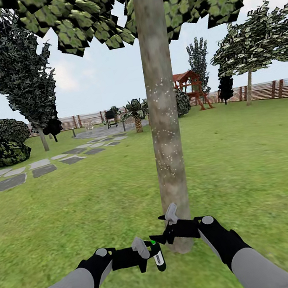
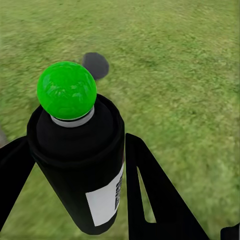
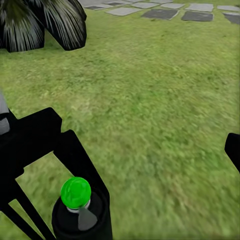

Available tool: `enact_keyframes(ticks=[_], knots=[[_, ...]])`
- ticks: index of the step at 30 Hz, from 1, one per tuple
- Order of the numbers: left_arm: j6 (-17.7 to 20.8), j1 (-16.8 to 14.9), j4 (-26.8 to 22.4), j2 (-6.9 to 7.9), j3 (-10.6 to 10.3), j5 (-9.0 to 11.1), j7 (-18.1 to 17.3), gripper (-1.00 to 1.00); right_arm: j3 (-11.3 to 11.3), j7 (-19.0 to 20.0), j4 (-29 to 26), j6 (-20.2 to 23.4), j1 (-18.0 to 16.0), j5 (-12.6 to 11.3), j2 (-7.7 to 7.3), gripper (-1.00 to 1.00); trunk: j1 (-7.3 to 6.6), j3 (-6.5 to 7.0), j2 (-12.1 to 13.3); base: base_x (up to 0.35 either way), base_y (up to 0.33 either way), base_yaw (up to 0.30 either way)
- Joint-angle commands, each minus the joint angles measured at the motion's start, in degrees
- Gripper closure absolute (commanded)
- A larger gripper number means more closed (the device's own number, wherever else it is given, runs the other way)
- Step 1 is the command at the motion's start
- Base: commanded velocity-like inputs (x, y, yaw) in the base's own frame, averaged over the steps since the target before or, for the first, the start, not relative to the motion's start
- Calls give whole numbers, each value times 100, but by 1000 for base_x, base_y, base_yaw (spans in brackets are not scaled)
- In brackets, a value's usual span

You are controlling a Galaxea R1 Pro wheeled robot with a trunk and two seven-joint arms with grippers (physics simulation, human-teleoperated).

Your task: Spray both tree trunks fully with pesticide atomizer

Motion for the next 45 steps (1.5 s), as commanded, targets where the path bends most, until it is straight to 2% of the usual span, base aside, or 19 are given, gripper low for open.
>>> enact_keyframes(ticks=[1, 27, 37, 45], knots=[[-3, 0, 0, 0, 15, 2, 5, 100, 1, 0, 0, 0, 0, 0, 0, -100, 0, 0, 0, 0, 0, 0], [-12, 0, -1, 7, 15, 2, 5, 100, -57, -12, -9, 0, 0, 13, -77, -100, 0, 0, 0, 0, 0, 0], [-20, 0, -1, 5, 15, 2, 5, 100, -42, -373, 21, -14, 0, 18, -71, -100, 0, 0, 0, 0, 0, 0], [-21, 0, 0, 4, 15, 2, 5, 100, -28, -395, 34, -31, 0, 26, -70, -100, 0, 0, 0, 0, 0, 0]])
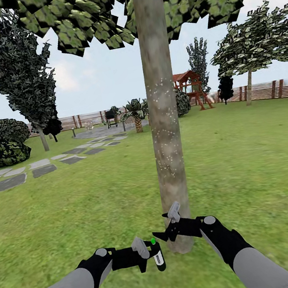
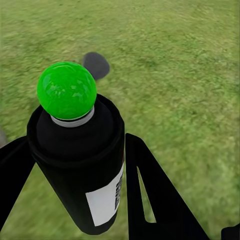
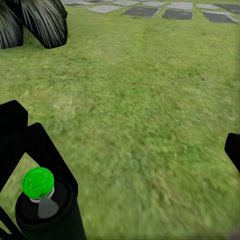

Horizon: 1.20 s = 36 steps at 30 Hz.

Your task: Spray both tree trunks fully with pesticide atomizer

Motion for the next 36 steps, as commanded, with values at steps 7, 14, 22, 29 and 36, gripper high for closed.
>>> enact_keyframes(ticks=[7, 14, 22, 29, 36], knots=[[-3, 0, 0, -1, 15, 2, 5, 100, -3, -204, 19, -10, 0, 7, 0, -100, 0, 0, 0, 0, 0, 0], [-3, 0, 0, -4, 15, 2, 5, 100, 11, -239, 168, -34, 0, 24, 0, -100, 0, 0, 0, 0, 0, 0], [-3, 0, 0, -4, 15, 2, 5, 100, 21, -246, 177, -39, 0, 35, 9, -100, 0, 0, 0, 0, 0, 0], [-3, 0, 0, -11, 15, 2, 5, 100, 22, -247, 177, -39, 0, 36, 17, -100, 0, 0, 0, 0, 0, 0], [-3, 0, 0, -13, 15, 2, 5, 100, 30, -248, 177, -32, 0, 36, 25, -100, 0, 0, 0, 0, 0, 0]])
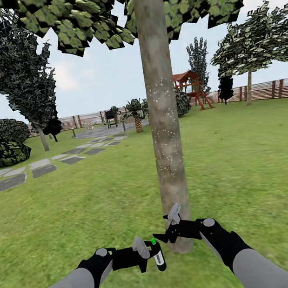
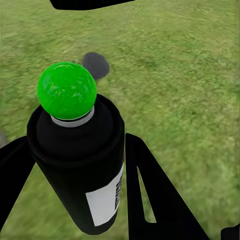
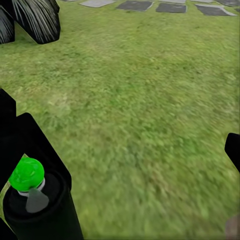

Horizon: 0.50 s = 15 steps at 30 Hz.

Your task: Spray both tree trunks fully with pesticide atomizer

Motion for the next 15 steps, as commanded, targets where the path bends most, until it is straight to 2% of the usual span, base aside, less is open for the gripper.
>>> enact_keyframes(ticks=[1, 10, 15], knots=[[-3, 0, 0, 0, 13, 2, 5, 100, 0, 0, 0, 1, 0, 0, 0, -100, 0, 0, 0, 0, 0, 0], [-3, 0, 0, -34, 15, 2, 5, 100, 1, -7, 0, 6, 0, 0, 6, -100, 0, 0, 0, 0, 0, 0], [-3, 0, 0, -35, 15, 2, 5, 100, 17, -399, 26, 11, 0, 0, 10, -100, 0, 0, 0, 0, 0, 0]])
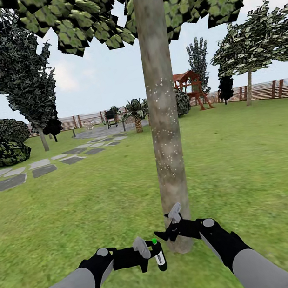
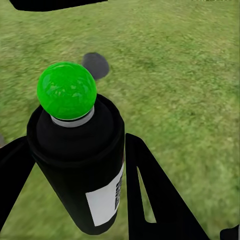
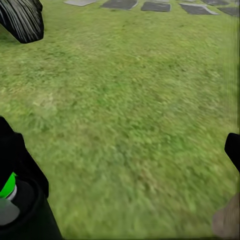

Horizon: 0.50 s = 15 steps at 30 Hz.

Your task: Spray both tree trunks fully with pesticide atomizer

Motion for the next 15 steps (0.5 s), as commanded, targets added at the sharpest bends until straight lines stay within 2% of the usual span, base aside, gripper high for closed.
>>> enact_keyframes(ticks=[1, 12, 15], knots=[[-3, 0, 0, 0, 15, 2, 5, 100, 1, -25, 21, 0, 0, 0, 0, -100, 0, 0, 0, 0, 0, 0], [-3, 0, 0, 0, 15, 2, 5, 100, 9, -48, 53, -1, 0, 0, 12, -100, 0, 0, 0, 0, 0, 0], [-3, 0, 0, 0, 15, 2, 5, 100, 202, -44, 53, -1, 0, -6, 21, -100, 0, 0, 0, 0, 0, 0]])
